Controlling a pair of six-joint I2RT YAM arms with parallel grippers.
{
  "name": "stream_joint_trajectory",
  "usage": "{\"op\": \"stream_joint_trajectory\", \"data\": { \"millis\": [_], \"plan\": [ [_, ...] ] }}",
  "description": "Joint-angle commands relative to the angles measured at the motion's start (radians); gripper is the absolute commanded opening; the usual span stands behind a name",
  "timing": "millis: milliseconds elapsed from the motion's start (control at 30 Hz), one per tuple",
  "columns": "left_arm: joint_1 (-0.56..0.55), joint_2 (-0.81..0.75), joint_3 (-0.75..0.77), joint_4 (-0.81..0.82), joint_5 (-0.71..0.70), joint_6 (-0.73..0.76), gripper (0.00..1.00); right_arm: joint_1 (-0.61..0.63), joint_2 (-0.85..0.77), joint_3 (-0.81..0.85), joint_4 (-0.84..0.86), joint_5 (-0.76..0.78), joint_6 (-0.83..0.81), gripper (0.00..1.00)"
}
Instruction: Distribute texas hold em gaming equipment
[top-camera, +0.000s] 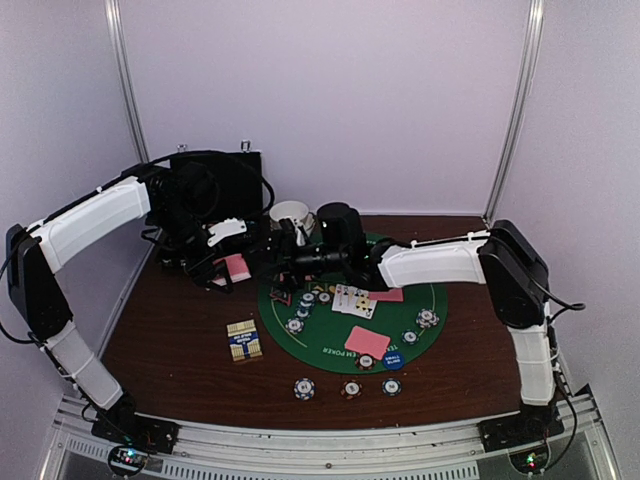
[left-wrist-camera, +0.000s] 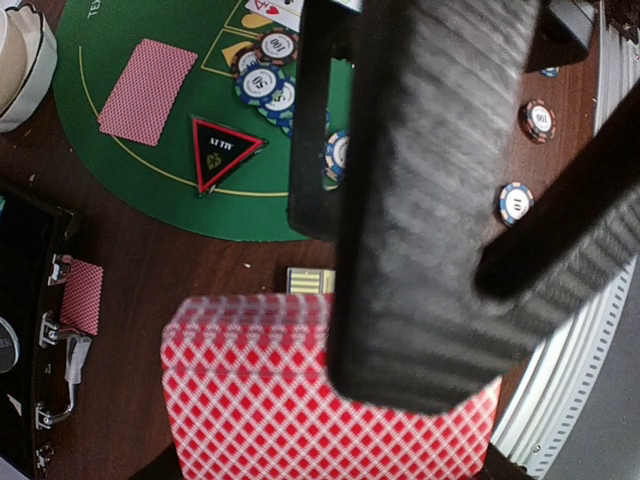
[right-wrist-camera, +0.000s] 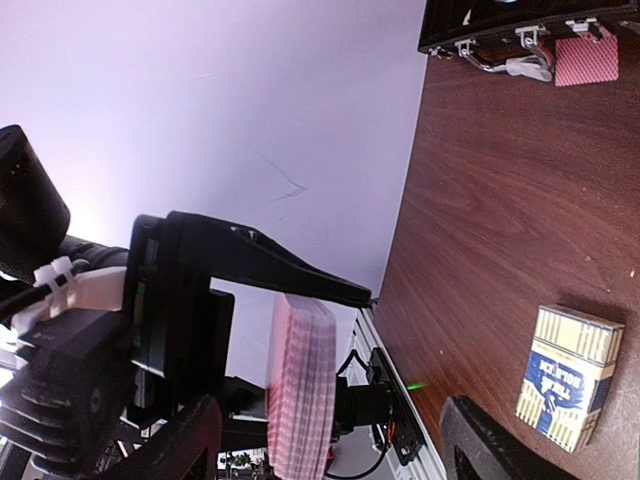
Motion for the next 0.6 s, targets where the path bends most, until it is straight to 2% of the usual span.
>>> {"op": "stream_joint_trajectory", "data": {
  "millis": [0,333,567],
  "plan": [
    [-0.002,0.0,0.019,0.02,0.02,-0.006,0.0,0.01,0.047,0.069,0.063,-0.029,0.04,0.78],
    [-0.002,-0.006,0.026,0.021,0.019,-0.003,0.0,0.031,0.138,0.167,0.058,-0.065,0.077,0.78],
    [-0.002,-0.01,0.023,0.02,0.02,-0.001,0.0,0.028,0.173,0.196,0.039,-0.069,0.084,0.74]
  ]
}}
